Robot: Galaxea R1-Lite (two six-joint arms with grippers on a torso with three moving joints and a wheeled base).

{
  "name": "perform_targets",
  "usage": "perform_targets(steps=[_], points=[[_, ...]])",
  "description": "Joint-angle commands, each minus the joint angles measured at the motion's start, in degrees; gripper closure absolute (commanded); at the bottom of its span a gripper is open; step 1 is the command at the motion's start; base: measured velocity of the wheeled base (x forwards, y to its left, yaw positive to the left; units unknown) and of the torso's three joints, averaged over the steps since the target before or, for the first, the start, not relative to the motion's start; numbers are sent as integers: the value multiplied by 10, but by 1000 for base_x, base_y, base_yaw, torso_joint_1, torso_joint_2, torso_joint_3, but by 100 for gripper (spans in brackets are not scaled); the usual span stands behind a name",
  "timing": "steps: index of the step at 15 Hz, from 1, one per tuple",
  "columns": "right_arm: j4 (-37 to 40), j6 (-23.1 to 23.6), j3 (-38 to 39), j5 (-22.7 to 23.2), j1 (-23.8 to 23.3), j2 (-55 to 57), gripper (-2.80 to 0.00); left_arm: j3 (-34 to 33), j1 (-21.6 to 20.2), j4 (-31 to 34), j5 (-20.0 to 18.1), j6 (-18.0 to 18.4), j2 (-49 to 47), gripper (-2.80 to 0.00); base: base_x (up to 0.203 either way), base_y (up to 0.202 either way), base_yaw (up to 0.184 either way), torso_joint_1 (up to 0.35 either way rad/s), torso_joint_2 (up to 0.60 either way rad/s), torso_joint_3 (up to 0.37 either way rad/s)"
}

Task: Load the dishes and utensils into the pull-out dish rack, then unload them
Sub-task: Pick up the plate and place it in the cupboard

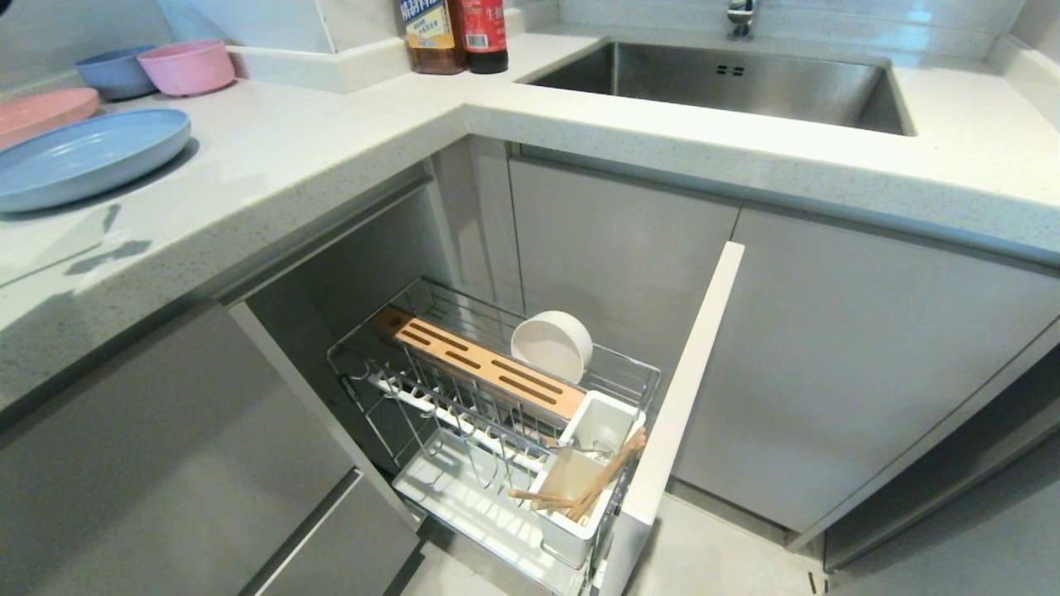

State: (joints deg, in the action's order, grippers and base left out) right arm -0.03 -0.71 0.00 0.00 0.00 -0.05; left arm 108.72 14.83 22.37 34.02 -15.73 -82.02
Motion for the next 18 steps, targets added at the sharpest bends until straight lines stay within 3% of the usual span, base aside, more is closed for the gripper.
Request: perform_targets(steps=[1,4,5,11,14,15,16,18], points=[[-1,0,1,0,0,0,0,11,-20,15,-5,59,9,0,0,0,0,0,0,0],[-1,0,1,0,0,0,0,11,-38,21,-4,159,-1,0,0,0,0,0,0,0],[0,0,1,0,0,0,0,11,-40,21,1,170,-12,0,0,0,0,0,0,0],[-1,0,1,0,0,0,0,16,-51,24,46,195,-91,0,0,0,0,0,0,0],[0,0,1,0,0,0,0,16,-51,22,41,200,-109,0,0,0,0,0,0,0],[0,0,1,0,0,0,0,16,-51,20,40,200,-111,-93,0,0,0,0,0,0],[0,0,1,0,0,0,0,16,-50,20,40,200,-112,-280,0,0,0,0,0,0],[-1,0,1,0,0,0,0,16,-51,19,39,200,-116,-280,0,0,0,0,0,0]])
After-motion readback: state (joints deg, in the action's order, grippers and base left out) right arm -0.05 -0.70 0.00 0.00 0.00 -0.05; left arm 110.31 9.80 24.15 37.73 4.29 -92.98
